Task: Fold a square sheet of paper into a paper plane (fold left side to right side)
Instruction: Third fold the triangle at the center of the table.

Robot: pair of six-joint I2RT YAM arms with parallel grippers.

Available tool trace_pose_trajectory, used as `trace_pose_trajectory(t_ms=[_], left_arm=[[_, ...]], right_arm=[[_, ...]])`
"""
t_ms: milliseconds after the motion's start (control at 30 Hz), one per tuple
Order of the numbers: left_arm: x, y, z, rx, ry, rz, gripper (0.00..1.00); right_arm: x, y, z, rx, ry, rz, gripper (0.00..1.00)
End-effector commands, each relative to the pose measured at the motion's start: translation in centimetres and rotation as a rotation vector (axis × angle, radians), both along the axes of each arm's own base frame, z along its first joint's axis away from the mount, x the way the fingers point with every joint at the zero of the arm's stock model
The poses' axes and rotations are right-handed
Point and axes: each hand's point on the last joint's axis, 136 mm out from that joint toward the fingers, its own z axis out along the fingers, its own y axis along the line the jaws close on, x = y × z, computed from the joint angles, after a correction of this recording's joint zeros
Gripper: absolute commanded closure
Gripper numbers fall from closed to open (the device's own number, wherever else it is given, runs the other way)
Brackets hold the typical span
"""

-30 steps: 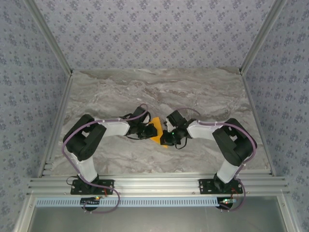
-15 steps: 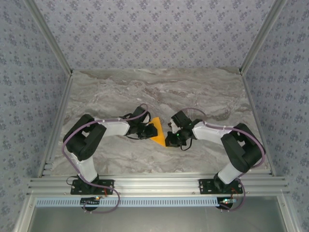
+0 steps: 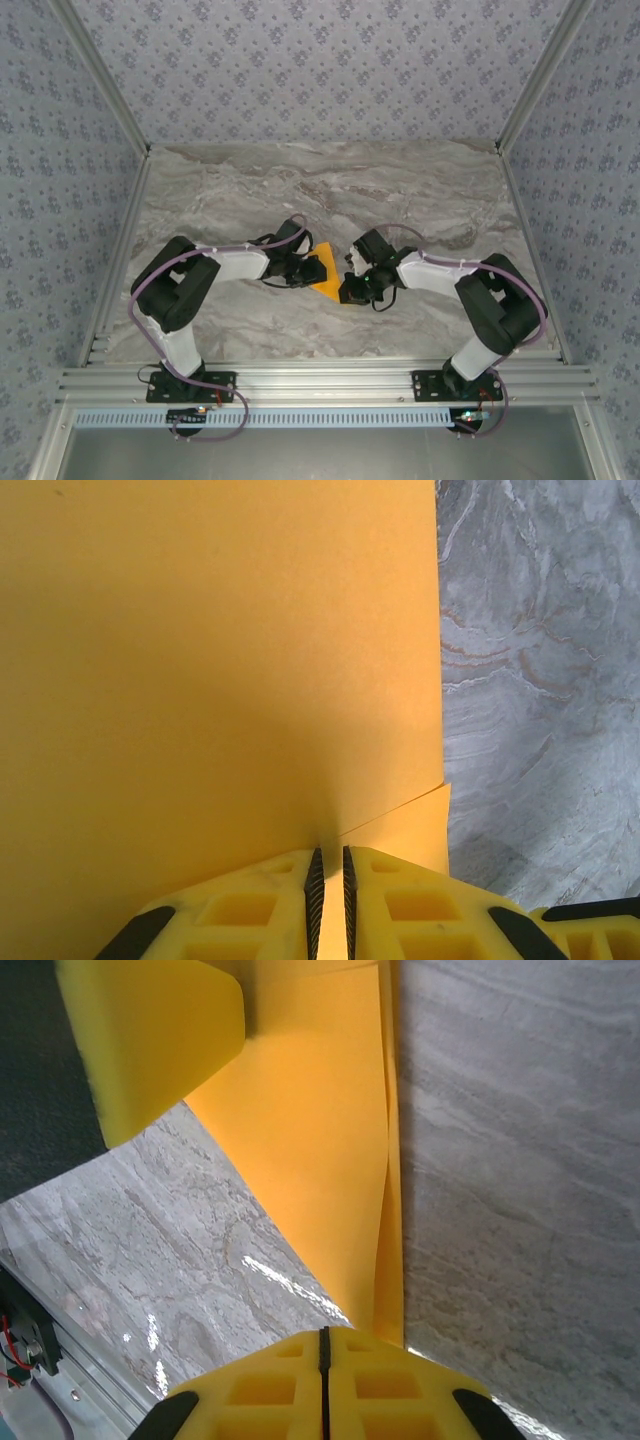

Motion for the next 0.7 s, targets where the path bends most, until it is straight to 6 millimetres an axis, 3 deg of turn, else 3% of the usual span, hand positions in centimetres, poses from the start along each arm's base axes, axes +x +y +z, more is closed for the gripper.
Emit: trace_pose_trajectory(t_ms=[0, 367, 533, 667], left_arm=[[0.0, 1.2, -1.2, 0.075, 0.007, 0.007, 0.84], [0.3, 1.0, -0.4, 0.066, -0.016, -0.003, 0.82], [0.6, 0.4, 1.7, 0.020, -0.082, -0.023, 0.77], [-0.4, -0.5, 3.7, -0.006, -0.137, -0.078, 0.79]], right_arm=[[-0.3, 0.4, -0.5, -0.004, 0.023, 0.036, 0.91], [-0.1, -1.4, -2.4, -0.051, 0.070, -0.036, 0.91], [-0.5, -2.6, -3.4, -0.038, 0.124, -0.066, 0.92], [-0.9, -3.2, -4.1, -0.047, 0.151, -0.051, 0.95]])
